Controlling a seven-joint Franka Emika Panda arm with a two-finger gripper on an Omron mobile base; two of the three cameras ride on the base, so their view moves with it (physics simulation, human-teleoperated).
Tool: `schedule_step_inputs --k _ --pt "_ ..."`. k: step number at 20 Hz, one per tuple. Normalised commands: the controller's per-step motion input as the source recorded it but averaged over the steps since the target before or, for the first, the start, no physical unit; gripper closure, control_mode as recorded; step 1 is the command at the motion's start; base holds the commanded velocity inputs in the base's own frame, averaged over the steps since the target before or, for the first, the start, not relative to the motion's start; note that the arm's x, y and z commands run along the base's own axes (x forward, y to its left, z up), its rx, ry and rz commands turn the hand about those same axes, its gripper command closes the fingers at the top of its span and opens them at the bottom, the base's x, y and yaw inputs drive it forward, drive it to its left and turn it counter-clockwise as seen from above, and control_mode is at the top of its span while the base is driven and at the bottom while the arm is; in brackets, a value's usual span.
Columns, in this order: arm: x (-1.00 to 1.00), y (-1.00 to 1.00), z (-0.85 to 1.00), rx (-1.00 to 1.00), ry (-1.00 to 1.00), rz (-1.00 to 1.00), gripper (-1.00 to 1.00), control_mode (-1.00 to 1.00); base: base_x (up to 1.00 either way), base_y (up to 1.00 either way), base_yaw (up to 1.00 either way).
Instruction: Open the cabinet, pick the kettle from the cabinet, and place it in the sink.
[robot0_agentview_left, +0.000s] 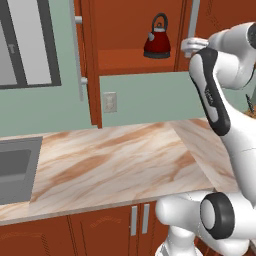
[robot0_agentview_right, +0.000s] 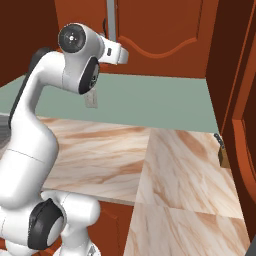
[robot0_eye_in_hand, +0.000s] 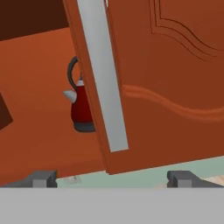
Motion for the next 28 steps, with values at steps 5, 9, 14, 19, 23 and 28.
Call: schedule_step_inputs --k 5,9,14,19,23,28 --pt "0.36 -0.07 0.00 0.00 0.01 0.03 -1.00 -1.00 0.00 0.00 0.00" --pt "0.37 -0.02 0.00 0.00 0.04 0.04 -1.00 -1.00 0.00 0.00 0.00" --pt "0.38 0.00 0.00 0.00 0.08 0.05 -1.00 -1.00 0.00 0.00 0.00" --pt "0.38 0.00 0.00 0.00 0.03 0.06 -1.00 -1.00 0.00 0.00 0.00" --pt "0.40 0.00 0.00 0.00 0.00 0.07 -1.00 -1.00 0.00 0.00 0.00" --pt "0.39 0.00 -0.01 0.00 0.00 0.07 -1.00 -1.00 0.00 0.00 0.00"
